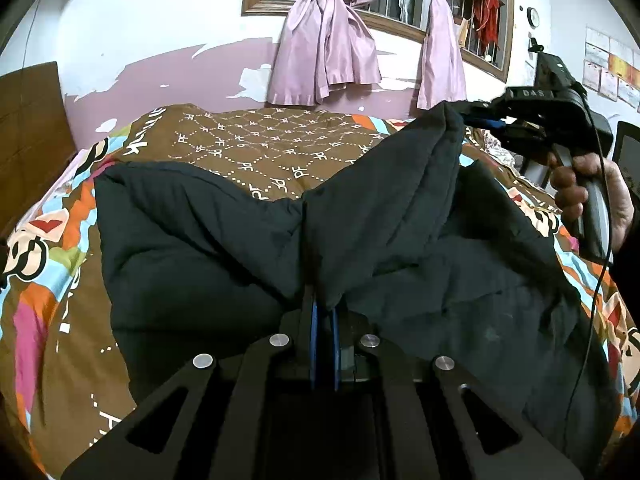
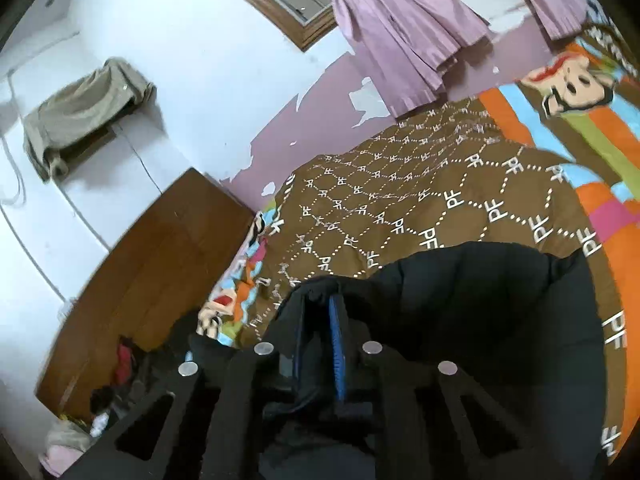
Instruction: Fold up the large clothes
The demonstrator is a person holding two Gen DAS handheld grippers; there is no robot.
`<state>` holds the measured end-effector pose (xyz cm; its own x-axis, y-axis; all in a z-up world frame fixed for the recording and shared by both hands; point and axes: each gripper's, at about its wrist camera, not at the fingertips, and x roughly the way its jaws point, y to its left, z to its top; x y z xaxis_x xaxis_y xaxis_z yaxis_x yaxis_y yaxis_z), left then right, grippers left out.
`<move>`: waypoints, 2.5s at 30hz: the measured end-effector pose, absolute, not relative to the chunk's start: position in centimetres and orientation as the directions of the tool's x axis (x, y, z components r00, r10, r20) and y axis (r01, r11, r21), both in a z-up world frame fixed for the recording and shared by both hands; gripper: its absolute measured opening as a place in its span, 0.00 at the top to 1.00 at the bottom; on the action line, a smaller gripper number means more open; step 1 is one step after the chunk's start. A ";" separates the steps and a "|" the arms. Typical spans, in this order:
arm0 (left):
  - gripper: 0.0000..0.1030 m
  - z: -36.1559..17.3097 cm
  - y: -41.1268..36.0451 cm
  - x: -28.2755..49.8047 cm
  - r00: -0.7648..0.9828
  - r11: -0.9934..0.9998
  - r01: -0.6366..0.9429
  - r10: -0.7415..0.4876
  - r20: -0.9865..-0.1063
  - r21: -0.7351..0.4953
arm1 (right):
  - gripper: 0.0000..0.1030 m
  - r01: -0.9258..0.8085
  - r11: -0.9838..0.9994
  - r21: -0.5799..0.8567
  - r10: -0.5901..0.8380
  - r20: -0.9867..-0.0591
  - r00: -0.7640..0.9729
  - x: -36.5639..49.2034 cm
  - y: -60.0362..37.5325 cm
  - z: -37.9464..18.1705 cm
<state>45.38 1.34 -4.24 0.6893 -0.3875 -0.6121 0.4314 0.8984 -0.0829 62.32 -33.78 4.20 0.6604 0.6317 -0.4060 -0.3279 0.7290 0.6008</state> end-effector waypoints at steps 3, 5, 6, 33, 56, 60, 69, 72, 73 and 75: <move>0.96 -4.3 1.5 45.0 0.684 0.893 0.442 -0.393 -0.614 -0.080 | 0.97 -0.330 0.741 0.585 0.623 -0.413 0.665 60.8 -34.3 3.8; 0.96 -4.4 1.7 44.6 0.678 0.890 0.450 -0.396 -0.619 -0.076 | 0.97 -0.320 0.755 0.572 0.610 -0.433 0.664 59.3 -34.9 3.1; 0.96 -4.6 1.7 44.3 0.674 0.888 0.453 -0.397 -0.623 -0.076 | 0.98 -0.317 0.757 0.571 0.608 -0.439 0.662 58.8 -35.1 2.9; 1.00 -8.5 1.7 45.2 0.621 0.903 0.426 -0.343 -0.704 -0.064 | 0.96 -0.157 0.835 0.527 0.513 -0.645 0.566 62.3 -34.3 -2.3; 0.50 0.0 1.3 55.1 0.778 0.917 0.384 -0.383 -0.498 -0.105 | 0.75 0.028 0.691 0.722 0.543 -0.545 0.639 70.4 -34.8 -2.8; 0.85 -2.2 1.0 55.1 0.756 0.927 0.366 -0.345 -0.556 -0.077 | 0.96 -0.013 0.699 0.715 0.566 -0.543 0.620 68.6 -34.3 -3.1; 0.97 -5.9 2.8 51.2 0.653 0.884 0.466 -0.375 -0.658 -0.041 | 0.99 -0.196 0.809 0.554 0.560 -0.624 0.545 56.6 -33.7 -2.6; 0.98 -8.3 2.1 51.3 0.619 0.894 0.445 -0.343 -0.707 -0.044 | 0.99 -0.168 0.856 0.490 0.501 -0.699 0.510 56.8 -33.2 -5.1; 0.98 -8.7 1.6 51.7 0.615 0.902 0.430 -0.325 -0.718 -0.040 | 0.99 -0.155 0.858 0.489 0.495 -0.710 0.501 57.5 -33.0 -6.1; 0.98 -9.0 0.9 52.3 0.618 0.911 0.411 -0.308 -0.723 -0.036 | 0.99 -0.142 0.863 0.485 0.482 -0.708 0.516 58.4 -32.6 -6.8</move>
